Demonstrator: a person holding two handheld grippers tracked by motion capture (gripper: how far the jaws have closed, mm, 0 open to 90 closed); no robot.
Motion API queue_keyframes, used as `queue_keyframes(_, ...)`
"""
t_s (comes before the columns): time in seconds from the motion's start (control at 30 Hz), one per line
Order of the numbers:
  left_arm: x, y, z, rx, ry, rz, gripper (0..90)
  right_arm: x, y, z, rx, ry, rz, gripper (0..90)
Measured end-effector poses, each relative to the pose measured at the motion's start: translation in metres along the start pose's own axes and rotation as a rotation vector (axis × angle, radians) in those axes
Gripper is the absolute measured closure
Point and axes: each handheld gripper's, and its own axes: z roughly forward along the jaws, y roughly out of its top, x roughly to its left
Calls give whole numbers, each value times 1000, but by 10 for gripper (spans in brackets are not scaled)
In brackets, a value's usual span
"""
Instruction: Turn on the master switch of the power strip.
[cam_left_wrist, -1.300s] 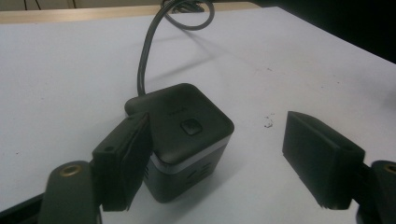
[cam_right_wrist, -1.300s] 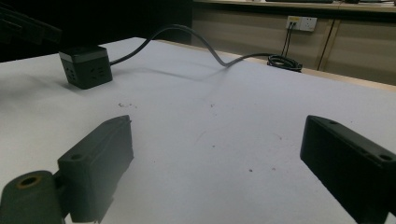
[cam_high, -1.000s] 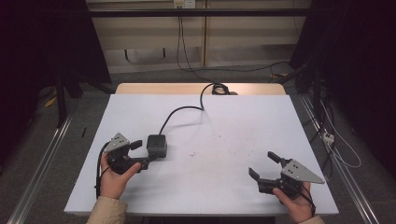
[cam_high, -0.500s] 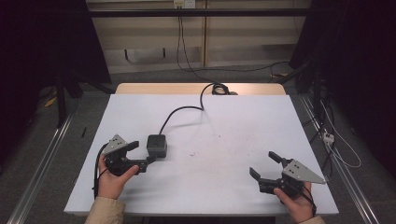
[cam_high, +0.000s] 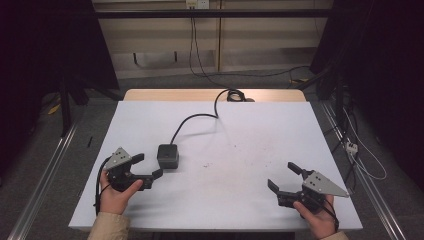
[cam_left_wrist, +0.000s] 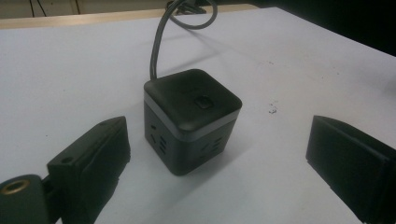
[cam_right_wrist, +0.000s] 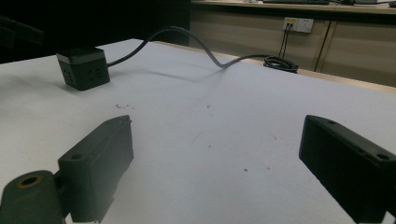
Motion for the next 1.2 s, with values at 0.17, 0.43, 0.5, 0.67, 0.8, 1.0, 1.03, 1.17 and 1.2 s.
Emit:
queue_keyframes(0.17, 3, -3, -4, -1, -1, 0, 60, 0, 0, 0, 0, -2, 1, 91)
queue_keyframes(0.43, 9, -8, -9, -1, -2, -8, 55, 0, 0, 0, -2, -4, 0, 91)
queue_keyframes(0.5, 10, -8, -10, -2, -1, -6, 55, 0, 0, 0, -3, -4, 0, 91)
queue_keyframes(0.67, 12, -11, -13, -2, -1, -7, 54, 0, 0, 0, -2, -4, 1, 91)
queue_keyframes(0.8, 12, -13, -15, -2, -2, -14, 54, 0, 0, 0, -1, -4, 0, 91)
queue_keyframes(1.0, 14, -15, -17, 1, -5, -11, 54, 0, 0, 0, -1, -3, 0, 91)
queue_keyframes(1.03, 15, -15, -17, -1, -6, -13, 54, 0, 0, 0, -1, -3, 1, 91)
queue_keyframes(1.17, 15, -16, -17, -2, -6, -17, 54, 0, 0, 0, -1, -3, 1, 91)
queue_keyframes(1.2, 16, -17, -18, -4, -10, -18, 54, 0, 0, 0, 0, -3, 2, 90)
